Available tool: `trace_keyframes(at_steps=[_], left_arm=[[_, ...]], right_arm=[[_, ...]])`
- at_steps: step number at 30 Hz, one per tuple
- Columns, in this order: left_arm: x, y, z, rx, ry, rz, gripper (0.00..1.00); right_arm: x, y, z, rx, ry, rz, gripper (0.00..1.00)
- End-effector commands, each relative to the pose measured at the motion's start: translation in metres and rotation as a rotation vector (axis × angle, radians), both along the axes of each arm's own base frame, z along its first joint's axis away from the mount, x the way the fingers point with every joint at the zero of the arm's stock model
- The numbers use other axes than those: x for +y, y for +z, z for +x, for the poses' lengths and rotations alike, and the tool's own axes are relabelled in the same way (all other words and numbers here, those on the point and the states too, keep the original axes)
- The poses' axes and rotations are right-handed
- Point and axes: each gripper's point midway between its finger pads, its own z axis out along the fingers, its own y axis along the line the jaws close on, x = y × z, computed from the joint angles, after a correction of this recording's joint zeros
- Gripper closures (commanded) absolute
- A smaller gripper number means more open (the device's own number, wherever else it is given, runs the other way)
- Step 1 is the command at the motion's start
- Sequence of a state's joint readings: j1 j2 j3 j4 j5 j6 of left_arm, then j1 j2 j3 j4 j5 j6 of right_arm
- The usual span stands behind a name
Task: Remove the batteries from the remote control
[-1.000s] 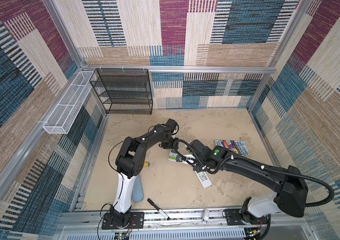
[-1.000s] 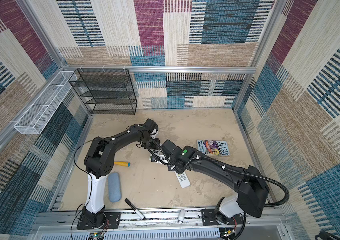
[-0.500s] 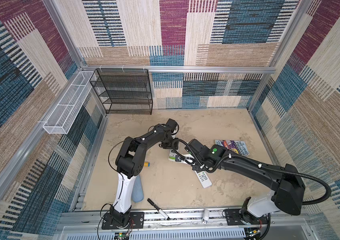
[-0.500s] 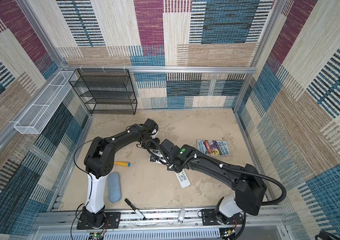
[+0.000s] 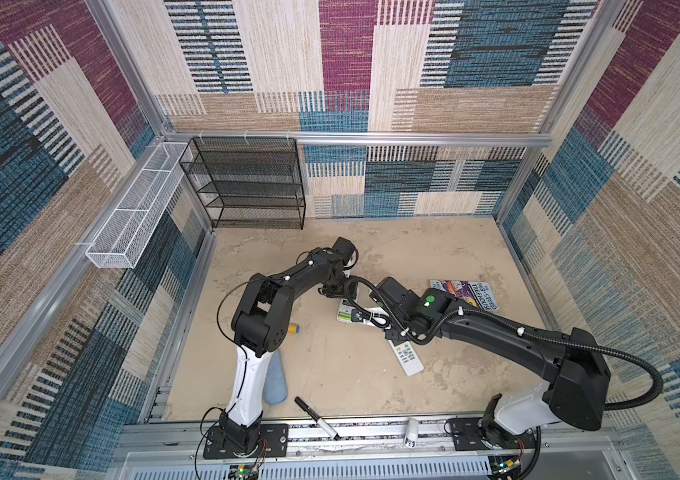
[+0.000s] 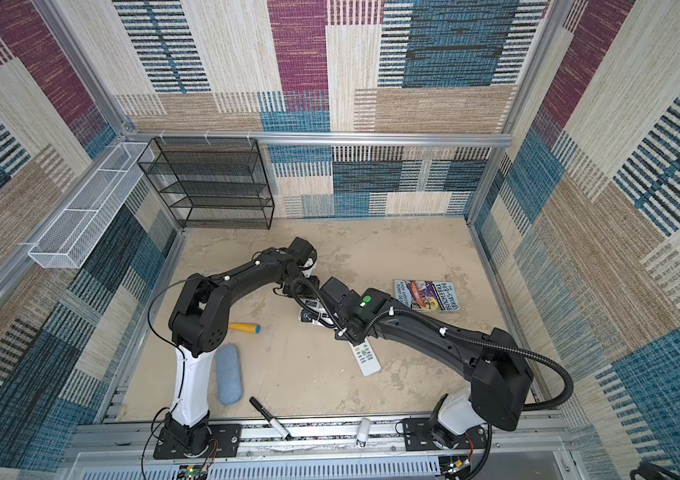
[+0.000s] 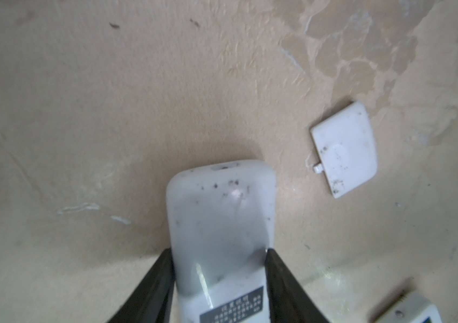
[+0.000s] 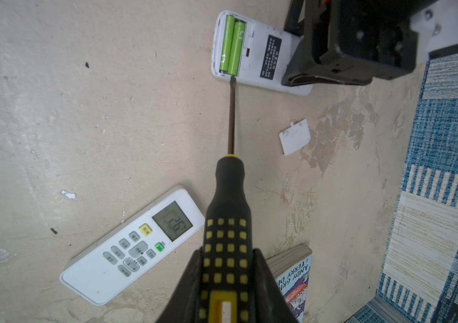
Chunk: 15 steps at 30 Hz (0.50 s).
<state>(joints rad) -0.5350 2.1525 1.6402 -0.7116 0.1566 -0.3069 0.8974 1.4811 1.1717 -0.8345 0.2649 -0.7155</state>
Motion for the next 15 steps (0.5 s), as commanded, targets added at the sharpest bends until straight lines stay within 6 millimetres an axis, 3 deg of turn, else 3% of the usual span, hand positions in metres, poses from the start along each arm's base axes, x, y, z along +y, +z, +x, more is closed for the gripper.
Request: trace_keyframes(at_steps=[1,15], left_arm=[[0.0292,-0.0211,-0.0357,0.139,-0.025,0.150,0.47],[0.0319,-0.0181,-0.0331,0.128,-0.025,0.170,0.48]], right_arm=[[0.0050,0.0031,0.0034,-0.013,0.000,0.012,1.00],[0.0044,0.0030,0.0035,0.001,-0.006,-0.015,1.00]])
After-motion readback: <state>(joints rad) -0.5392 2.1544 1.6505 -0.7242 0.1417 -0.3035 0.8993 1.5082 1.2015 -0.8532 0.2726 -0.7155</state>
